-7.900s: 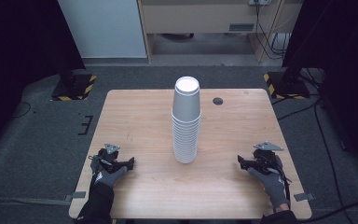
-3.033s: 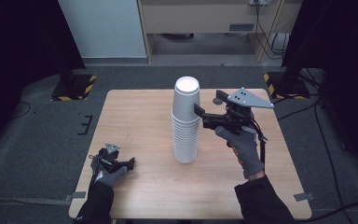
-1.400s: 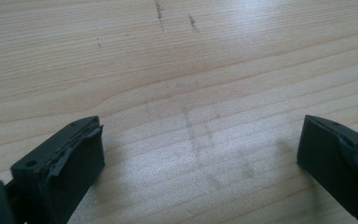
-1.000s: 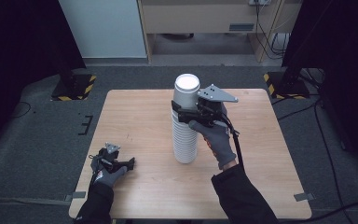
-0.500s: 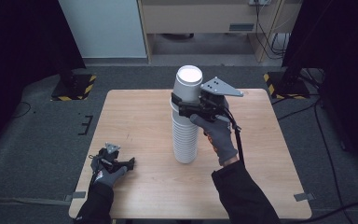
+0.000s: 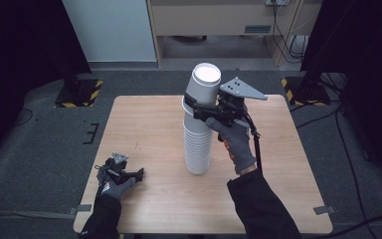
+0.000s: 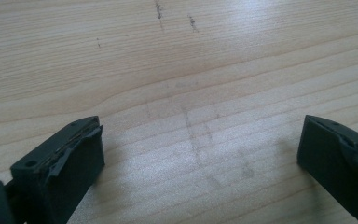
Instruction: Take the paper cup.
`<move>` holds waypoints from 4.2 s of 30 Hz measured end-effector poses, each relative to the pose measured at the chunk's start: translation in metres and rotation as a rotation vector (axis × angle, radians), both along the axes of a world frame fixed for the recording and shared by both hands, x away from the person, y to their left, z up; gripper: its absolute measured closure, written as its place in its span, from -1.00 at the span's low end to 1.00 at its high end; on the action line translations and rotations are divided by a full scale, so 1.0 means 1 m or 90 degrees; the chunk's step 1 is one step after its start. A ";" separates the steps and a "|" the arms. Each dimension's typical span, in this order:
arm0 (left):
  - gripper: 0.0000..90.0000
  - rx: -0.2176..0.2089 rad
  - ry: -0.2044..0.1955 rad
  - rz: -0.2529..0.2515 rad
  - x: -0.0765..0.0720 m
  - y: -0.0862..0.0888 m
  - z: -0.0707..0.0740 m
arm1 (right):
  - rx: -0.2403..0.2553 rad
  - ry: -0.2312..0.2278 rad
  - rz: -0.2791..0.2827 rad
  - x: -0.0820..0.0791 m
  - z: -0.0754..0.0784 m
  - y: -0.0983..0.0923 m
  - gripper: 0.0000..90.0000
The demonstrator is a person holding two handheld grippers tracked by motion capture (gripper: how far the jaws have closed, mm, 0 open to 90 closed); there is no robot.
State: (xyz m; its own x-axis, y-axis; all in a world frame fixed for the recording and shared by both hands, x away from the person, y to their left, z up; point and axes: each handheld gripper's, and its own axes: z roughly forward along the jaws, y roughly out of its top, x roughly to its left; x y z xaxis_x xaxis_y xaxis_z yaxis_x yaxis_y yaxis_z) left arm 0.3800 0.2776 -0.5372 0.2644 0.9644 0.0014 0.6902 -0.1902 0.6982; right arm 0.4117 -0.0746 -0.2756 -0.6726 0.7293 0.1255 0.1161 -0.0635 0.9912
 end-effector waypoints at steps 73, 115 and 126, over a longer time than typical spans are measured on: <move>-1.00 0.002 0.001 -0.001 0.000 0.000 0.000 | 0.055 0.053 -0.075 -0.050 -0.047 -0.117 -0.67; -0.24 -0.033 -0.093 -0.053 -0.015 -0.008 0.026 | 0.127 0.162 -0.092 -0.068 -0.124 -0.150 -0.67; -0.26 -0.068 -0.150 -0.116 -0.026 -0.027 0.043 | 0.163 0.178 -0.105 -0.074 -0.131 -0.160 -0.67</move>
